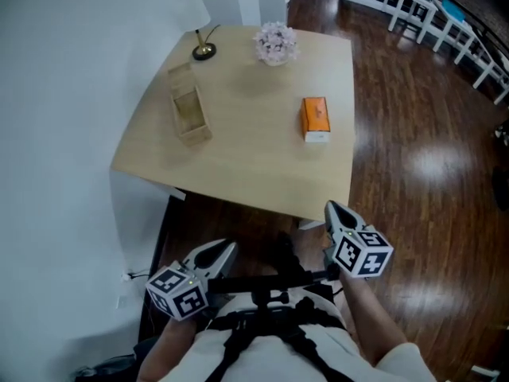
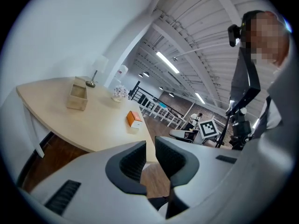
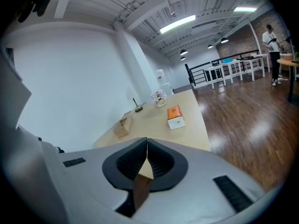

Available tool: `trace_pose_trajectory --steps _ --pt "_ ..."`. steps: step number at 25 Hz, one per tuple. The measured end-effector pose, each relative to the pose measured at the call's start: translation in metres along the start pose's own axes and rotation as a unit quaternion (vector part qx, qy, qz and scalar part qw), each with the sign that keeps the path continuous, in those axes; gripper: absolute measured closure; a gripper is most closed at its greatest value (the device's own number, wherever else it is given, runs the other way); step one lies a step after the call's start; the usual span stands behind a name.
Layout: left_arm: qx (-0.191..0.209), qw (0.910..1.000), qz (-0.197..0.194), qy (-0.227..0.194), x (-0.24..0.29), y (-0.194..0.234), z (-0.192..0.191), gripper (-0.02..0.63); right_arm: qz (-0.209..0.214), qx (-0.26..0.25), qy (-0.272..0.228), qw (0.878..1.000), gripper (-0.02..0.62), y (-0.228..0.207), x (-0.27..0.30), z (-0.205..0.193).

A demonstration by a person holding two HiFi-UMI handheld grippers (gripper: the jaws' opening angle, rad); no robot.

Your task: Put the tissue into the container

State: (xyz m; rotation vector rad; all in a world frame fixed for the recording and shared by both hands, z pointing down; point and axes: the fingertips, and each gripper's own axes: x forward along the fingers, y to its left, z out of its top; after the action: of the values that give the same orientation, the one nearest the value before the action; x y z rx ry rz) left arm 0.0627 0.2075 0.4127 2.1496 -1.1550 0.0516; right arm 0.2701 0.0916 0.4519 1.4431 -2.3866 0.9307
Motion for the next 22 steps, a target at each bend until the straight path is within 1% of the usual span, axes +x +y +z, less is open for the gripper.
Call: trace_pose_trajectory --steps 6,9,14,18,22 --pt "0.004 0.9998 0.015 -0.012 0.046 0.016 0.043 0.549 0.013 -0.005 -0.002 1.000 0.589 -0.023 0.046 0.052" --pt "0.000 0.9997 0.018 -0.017 0.068 0.019 0.060 0.549 0.018 -0.011 0.004 1.000 0.589 -0.034 0.063 0.070" --pt "-0.007 0.9995 0.027 -0.018 0.098 0.025 0.076 0.549 0.026 -0.010 0.017 0.999 0.589 -0.052 0.088 0.085" --pt "-0.010 0.9993 0.036 -0.010 0.113 0.031 0.081 0.549 0.027 -0.004 0.028 0.999 0.584 -0.063 0.103 0.089" --pt "-0.014 0.9992 0.036 -0.005 0.122 0.040 0.091 0.549 0.024 0.003 0.036 0.999 0.580 -0.069 0.114 0.089"
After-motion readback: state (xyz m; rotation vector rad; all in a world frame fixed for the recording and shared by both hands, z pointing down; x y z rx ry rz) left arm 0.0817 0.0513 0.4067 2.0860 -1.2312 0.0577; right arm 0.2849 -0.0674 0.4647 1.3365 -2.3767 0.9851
